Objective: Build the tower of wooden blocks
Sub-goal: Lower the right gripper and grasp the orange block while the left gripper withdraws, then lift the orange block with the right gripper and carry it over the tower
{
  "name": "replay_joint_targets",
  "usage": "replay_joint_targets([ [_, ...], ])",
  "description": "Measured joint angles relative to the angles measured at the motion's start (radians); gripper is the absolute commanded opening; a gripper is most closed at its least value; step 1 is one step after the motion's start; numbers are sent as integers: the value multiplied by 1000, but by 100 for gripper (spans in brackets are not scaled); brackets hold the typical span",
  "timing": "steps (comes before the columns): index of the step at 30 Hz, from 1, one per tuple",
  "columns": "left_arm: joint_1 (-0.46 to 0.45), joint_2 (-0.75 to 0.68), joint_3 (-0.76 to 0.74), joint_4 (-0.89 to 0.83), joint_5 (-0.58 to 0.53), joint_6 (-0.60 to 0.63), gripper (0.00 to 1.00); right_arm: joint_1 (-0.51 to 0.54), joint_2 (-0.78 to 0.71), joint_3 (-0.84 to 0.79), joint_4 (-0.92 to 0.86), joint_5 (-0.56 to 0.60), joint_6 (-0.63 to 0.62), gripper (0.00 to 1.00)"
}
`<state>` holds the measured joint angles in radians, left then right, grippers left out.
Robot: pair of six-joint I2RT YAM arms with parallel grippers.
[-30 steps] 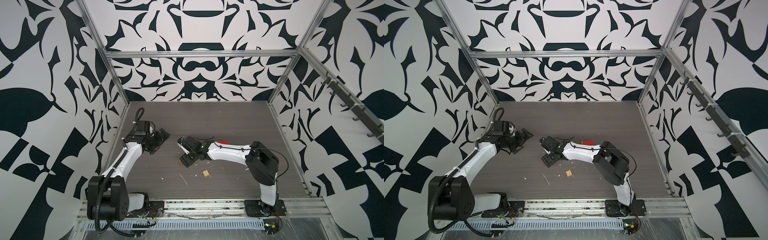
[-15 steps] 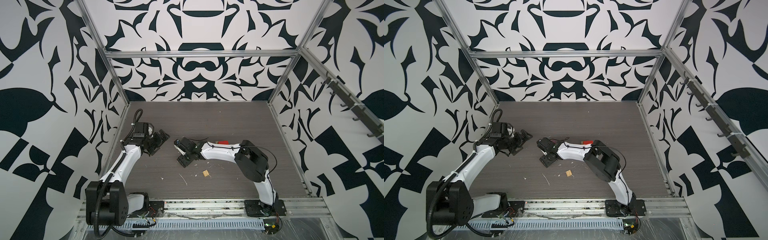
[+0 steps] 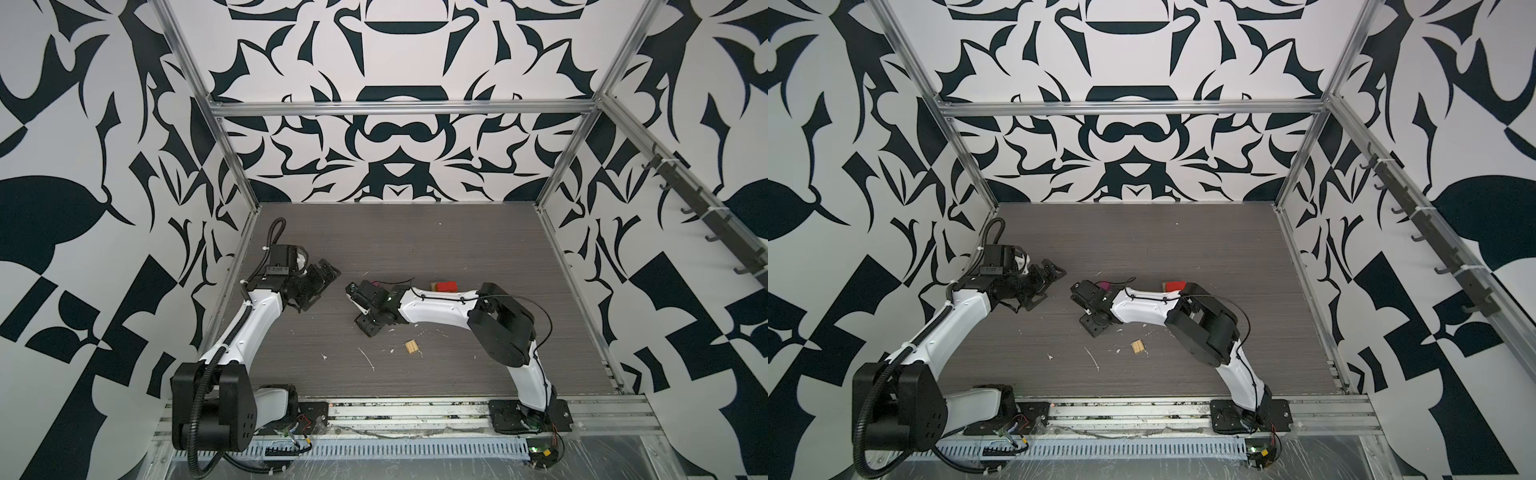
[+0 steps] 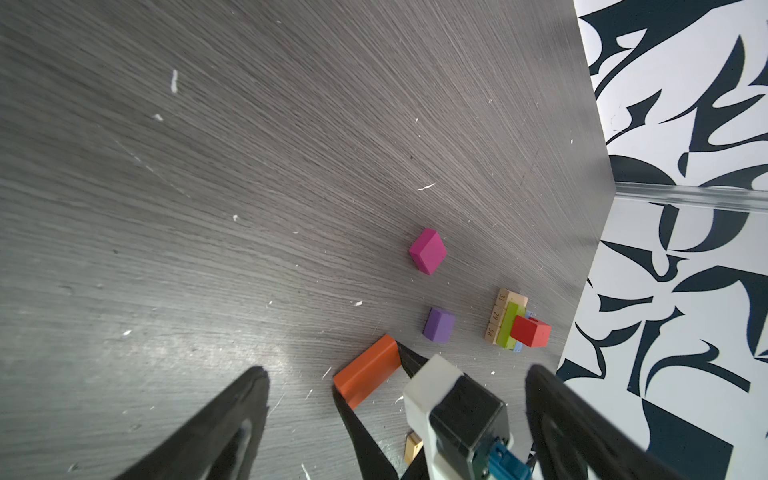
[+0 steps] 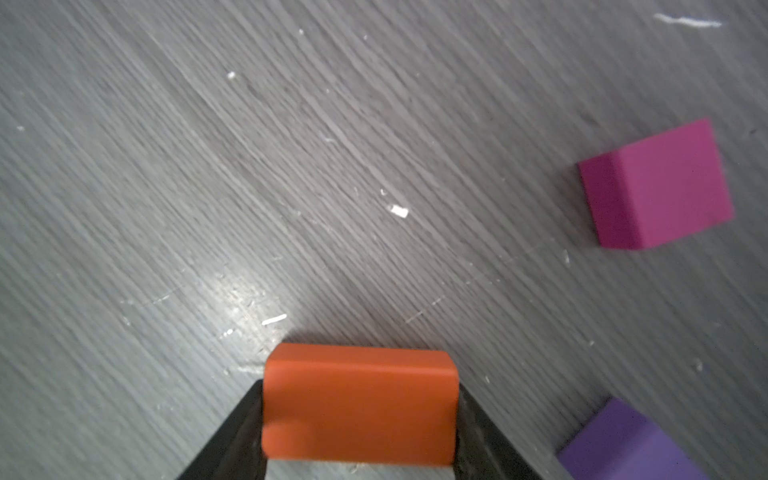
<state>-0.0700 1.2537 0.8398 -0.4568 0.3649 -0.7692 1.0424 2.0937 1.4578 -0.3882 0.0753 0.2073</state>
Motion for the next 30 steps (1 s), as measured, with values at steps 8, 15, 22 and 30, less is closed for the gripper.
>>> replay_joint_targets([
  [8,0,0,-31,13,21,0,99,0,-10,0,-16,33,12,57],
  [15,0,0,-31,49,44,-12,99,0,-86,0,-60,95,35,56],
  [22,-14,0,-31,78,48,-23,99,-9,-172,-13,-73,146,54,56],
  [30,-60,3,-31,119,51,-43,99,-47,-235,-67,-100,158,72,54],
])
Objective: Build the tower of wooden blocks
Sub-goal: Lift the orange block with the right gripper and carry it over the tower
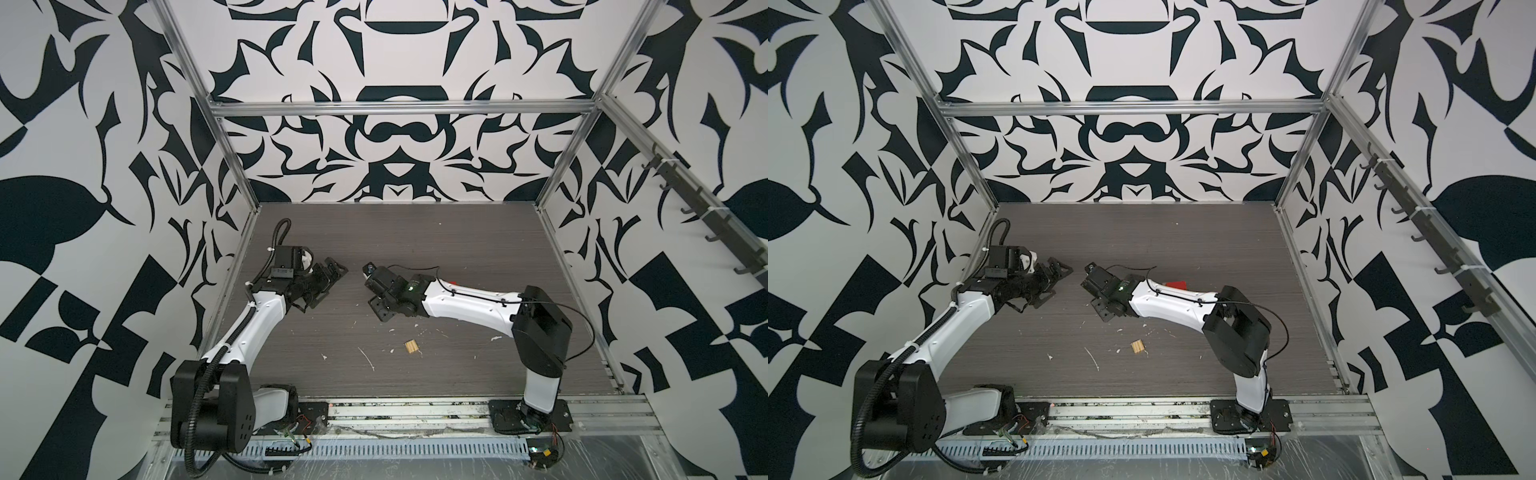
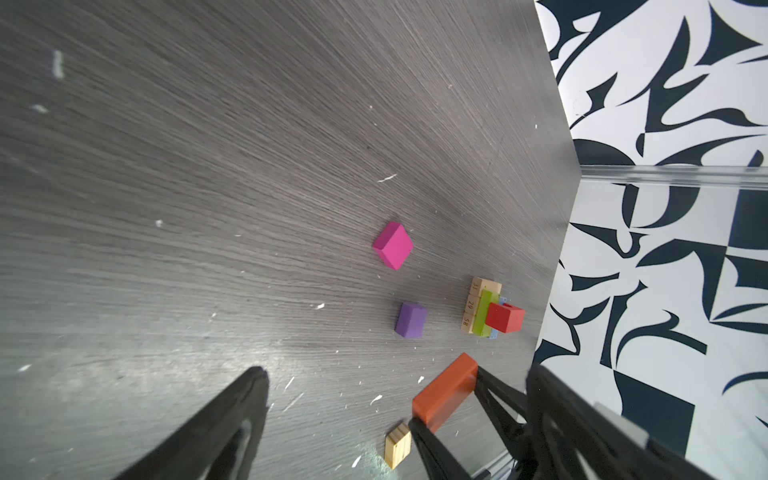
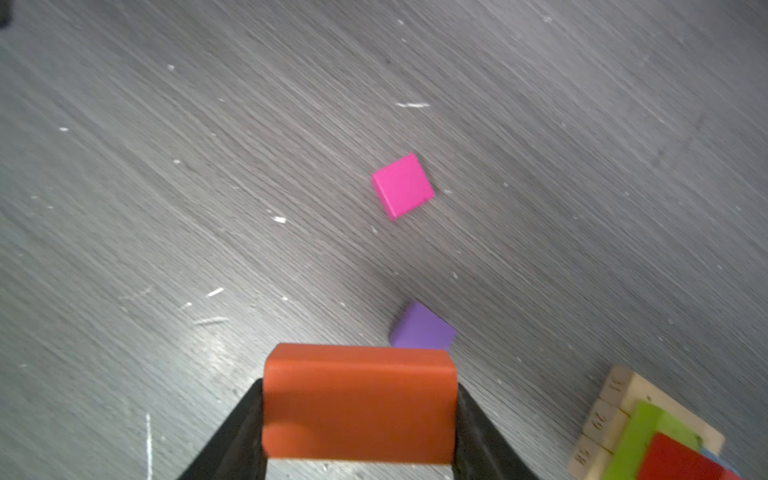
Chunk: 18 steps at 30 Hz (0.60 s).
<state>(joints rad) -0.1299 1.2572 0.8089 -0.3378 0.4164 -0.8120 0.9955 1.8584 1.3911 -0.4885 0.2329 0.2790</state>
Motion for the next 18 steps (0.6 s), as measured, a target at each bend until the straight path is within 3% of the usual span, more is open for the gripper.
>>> replay_joint_targets([
  [18,-186,128,47,85,-11,-6,100,-155,-182,-87,-72,0,78,54],
])
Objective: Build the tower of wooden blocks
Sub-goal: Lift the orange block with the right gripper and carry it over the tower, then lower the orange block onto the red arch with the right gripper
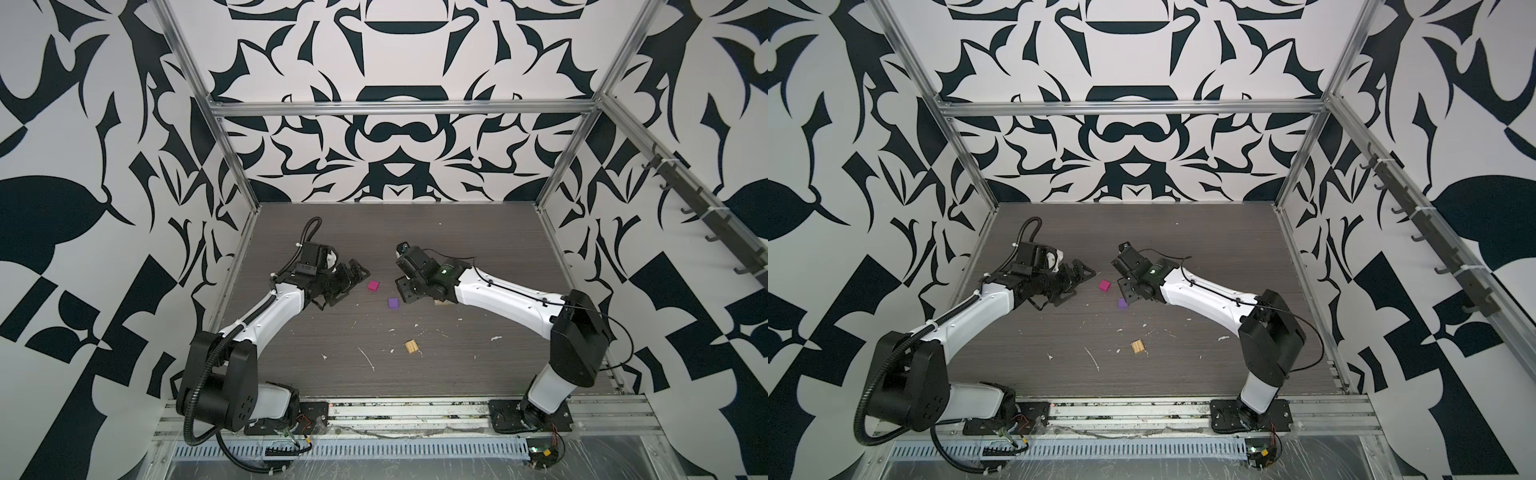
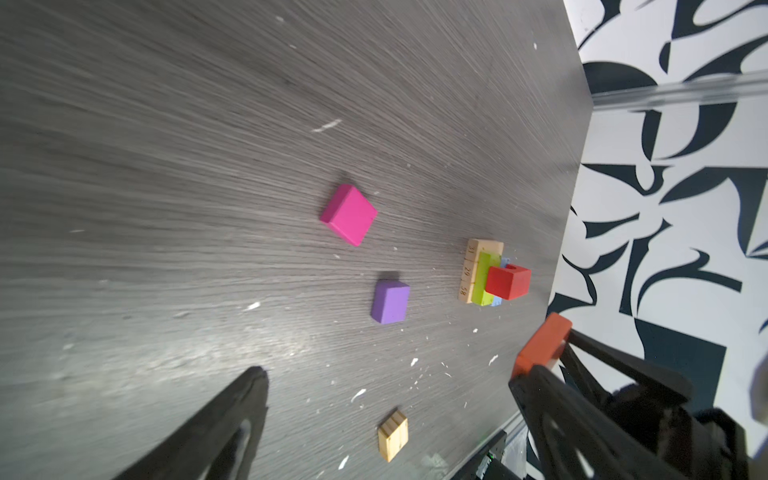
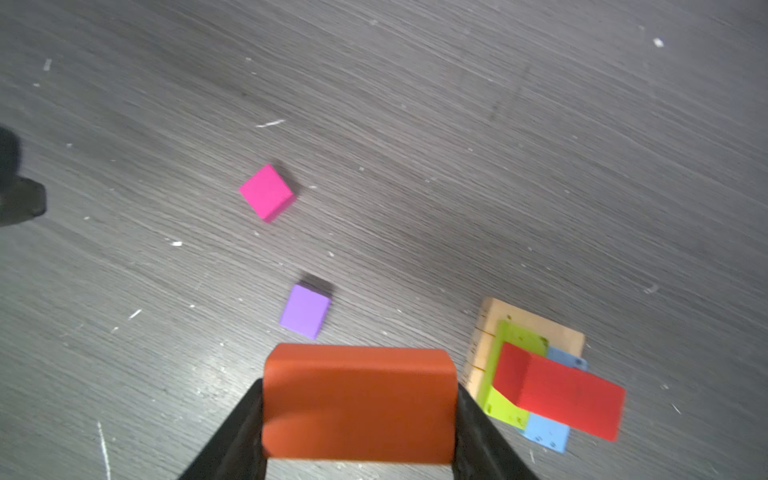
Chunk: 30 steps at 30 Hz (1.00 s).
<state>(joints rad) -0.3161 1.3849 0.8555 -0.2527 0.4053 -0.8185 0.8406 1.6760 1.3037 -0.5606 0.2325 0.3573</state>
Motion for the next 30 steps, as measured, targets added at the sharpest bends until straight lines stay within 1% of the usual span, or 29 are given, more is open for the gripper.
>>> replay_joint_targets([
  [6,-65,50,30,42,0,0,100,-56,-42,-55,-33,8,23,53],
  [10,-90,72,36,68,7,0,100,-87,-63,-85,-43,16,37,53],
  [17,-97,101,54,91,32,8,100,-145,-104,-121,-60,16,63,53],
  [30,-114,109,76,107,50,15,100,-224,-104,-169,-39,2,63,52],
])
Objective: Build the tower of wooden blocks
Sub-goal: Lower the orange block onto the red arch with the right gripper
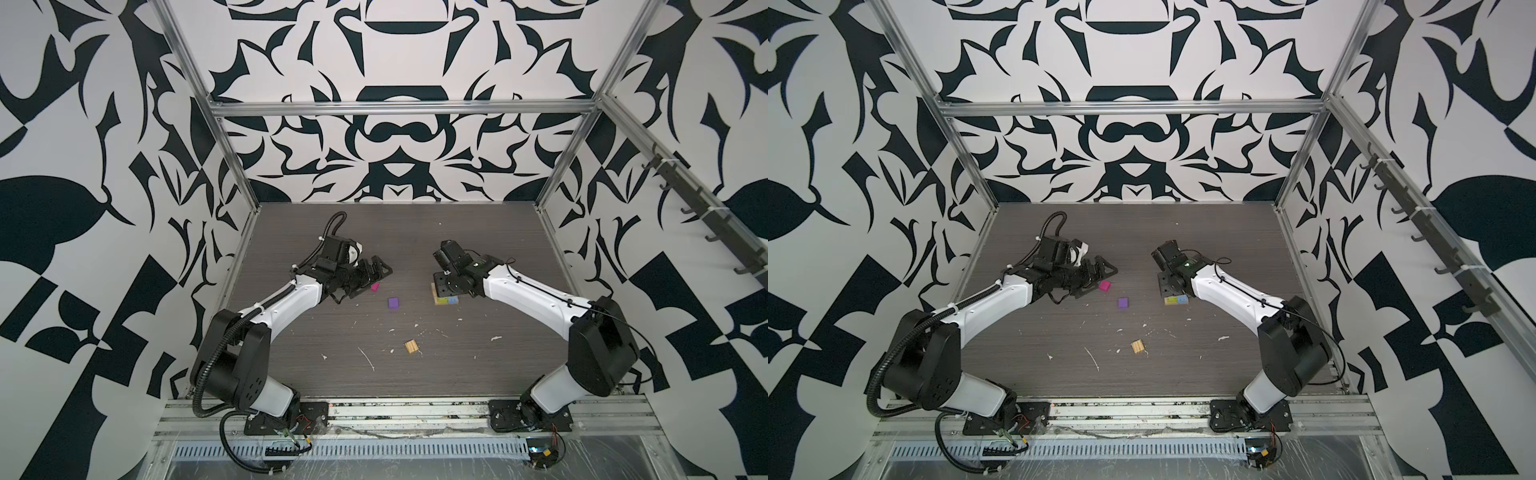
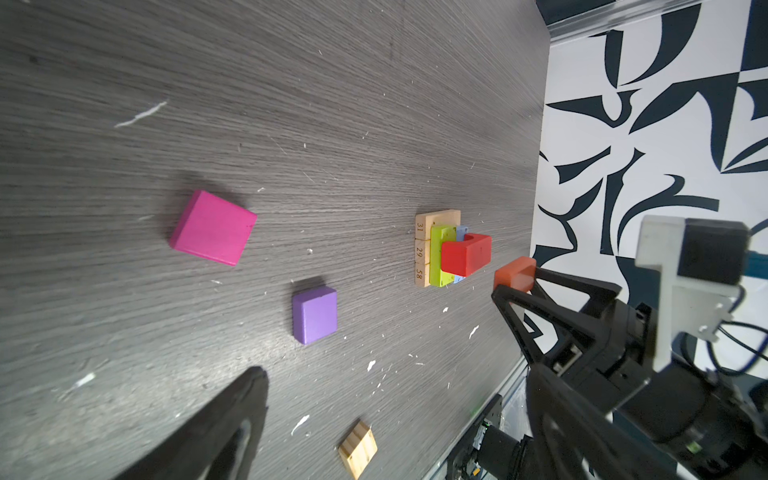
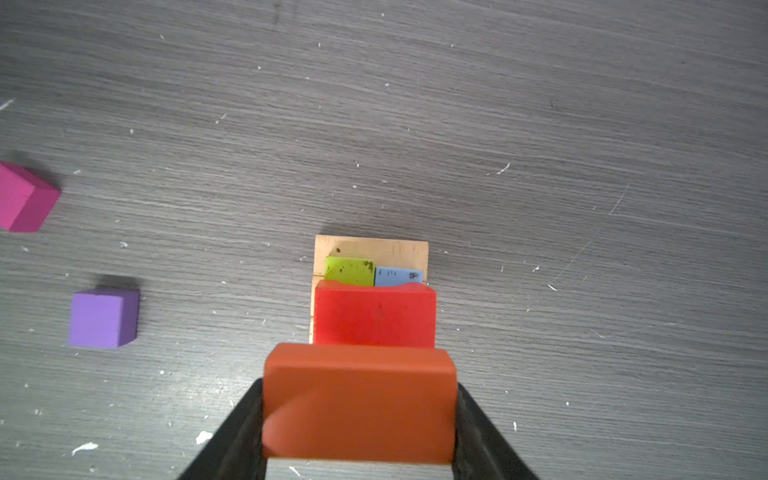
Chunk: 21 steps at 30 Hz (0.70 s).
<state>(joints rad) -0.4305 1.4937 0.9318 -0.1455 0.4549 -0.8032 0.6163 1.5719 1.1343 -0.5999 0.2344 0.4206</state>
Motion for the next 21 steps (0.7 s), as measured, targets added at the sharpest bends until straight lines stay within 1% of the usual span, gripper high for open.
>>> replay_joint_targets([
  [21,-10,0,0,0,-2,-11,100,-39,48,-6,58,-21,-28,51],
])
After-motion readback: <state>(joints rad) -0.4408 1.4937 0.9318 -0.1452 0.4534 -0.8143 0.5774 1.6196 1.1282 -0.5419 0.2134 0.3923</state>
